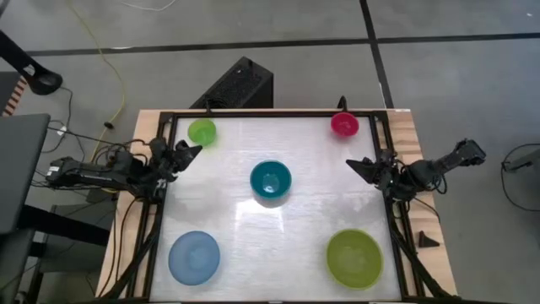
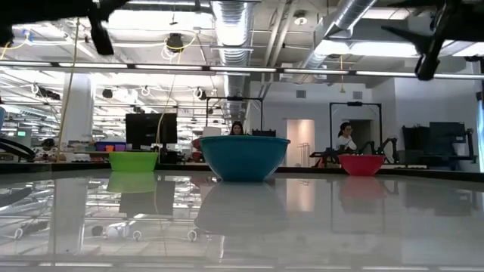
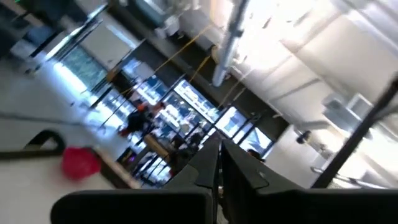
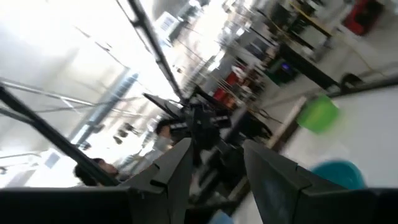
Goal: Nest bowls inside each other by size order
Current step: Move the light blue bowl to the bottom center of the table
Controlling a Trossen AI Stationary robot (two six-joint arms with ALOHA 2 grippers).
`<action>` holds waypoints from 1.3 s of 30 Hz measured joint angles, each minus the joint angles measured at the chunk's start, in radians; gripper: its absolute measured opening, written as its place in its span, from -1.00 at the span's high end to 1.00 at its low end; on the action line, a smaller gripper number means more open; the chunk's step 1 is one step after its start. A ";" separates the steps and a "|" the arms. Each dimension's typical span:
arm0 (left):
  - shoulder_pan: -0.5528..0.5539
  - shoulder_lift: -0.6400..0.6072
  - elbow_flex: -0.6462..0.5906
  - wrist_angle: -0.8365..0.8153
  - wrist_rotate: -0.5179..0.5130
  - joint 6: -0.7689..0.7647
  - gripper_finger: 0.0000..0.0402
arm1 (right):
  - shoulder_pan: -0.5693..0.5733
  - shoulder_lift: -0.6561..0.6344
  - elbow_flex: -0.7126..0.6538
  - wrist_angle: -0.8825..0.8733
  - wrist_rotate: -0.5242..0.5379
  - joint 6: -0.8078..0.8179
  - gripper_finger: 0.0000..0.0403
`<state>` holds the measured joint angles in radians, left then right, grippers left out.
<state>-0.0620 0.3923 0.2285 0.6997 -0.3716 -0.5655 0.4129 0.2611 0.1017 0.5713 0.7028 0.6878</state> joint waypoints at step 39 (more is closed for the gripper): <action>-0.077 0.222 0.258 -0.499 0.101 -0.061 0.58 | -0.278 0.964 0.762 -0.046 -0.933 -0.039 0.10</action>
<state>-0.1389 0.6143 0.4861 0.2005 -0.2703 -0.6268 0.1350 1.2253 0.8635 0.5250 -0.2305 0.6493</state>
